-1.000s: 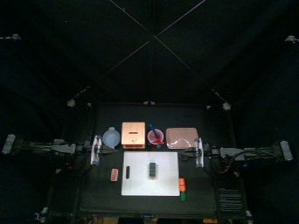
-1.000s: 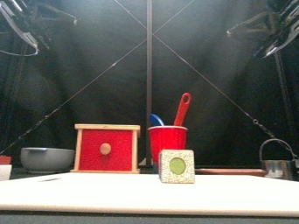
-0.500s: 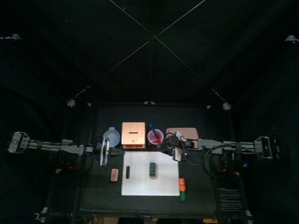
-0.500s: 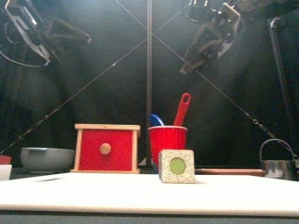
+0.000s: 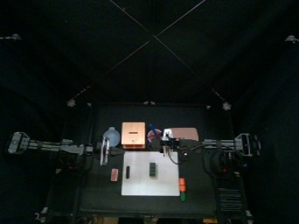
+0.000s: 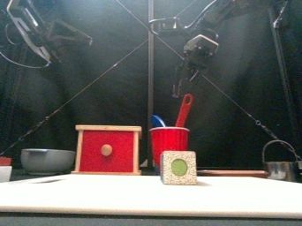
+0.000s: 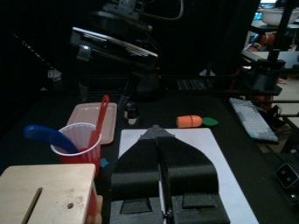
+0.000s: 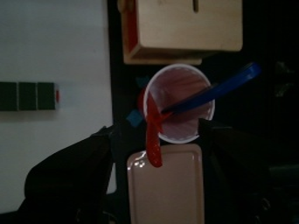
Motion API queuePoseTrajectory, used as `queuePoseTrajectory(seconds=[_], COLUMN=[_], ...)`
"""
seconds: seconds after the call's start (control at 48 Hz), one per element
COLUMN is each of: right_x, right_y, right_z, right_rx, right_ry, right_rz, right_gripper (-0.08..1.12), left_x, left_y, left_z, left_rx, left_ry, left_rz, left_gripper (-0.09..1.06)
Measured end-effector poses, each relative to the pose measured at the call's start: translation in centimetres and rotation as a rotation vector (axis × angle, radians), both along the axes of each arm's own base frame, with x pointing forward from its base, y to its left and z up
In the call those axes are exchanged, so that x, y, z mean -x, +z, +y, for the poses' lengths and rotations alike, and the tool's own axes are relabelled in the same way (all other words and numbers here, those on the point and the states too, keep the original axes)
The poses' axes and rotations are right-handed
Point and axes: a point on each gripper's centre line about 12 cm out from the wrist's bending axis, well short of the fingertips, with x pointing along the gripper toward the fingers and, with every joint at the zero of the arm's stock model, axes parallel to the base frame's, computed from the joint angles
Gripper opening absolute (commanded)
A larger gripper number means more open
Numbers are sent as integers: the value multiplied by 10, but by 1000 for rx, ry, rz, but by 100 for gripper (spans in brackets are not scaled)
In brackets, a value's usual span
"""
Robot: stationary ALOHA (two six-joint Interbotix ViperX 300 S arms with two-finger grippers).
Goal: Cut the sushi into 4 pieces with the knife
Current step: Pick up the knife at its handle with right hand
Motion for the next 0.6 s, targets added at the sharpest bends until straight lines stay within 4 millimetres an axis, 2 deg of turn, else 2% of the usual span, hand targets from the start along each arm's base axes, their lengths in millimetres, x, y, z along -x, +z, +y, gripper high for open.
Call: queuePoseTrajectory(seconds=[0.104, 0.229, 0.438, 0.604], right_x=[-3, -3, -4, -9], right_y=[-9, -14, -16, -8], right_z=[-5, -8, -12, -15], right_rx=[14, 24, 38, 74], right_ry=[-8, -15, -17, -3], right_rz=[42, 68, 84, 71], right_gripper=[93, 80, 44, 20], left_x=[1, 1, 2, 2], left_y=[-3, -2, -6, -6], left_z=[0, 0, 2, 4], left_rx=[-1, -1, -3, -4], left_ry=[1, 1, 11, 15], left_rz=[8, 6, 14, 15], left_gripper=[12, 12, 12, 12])
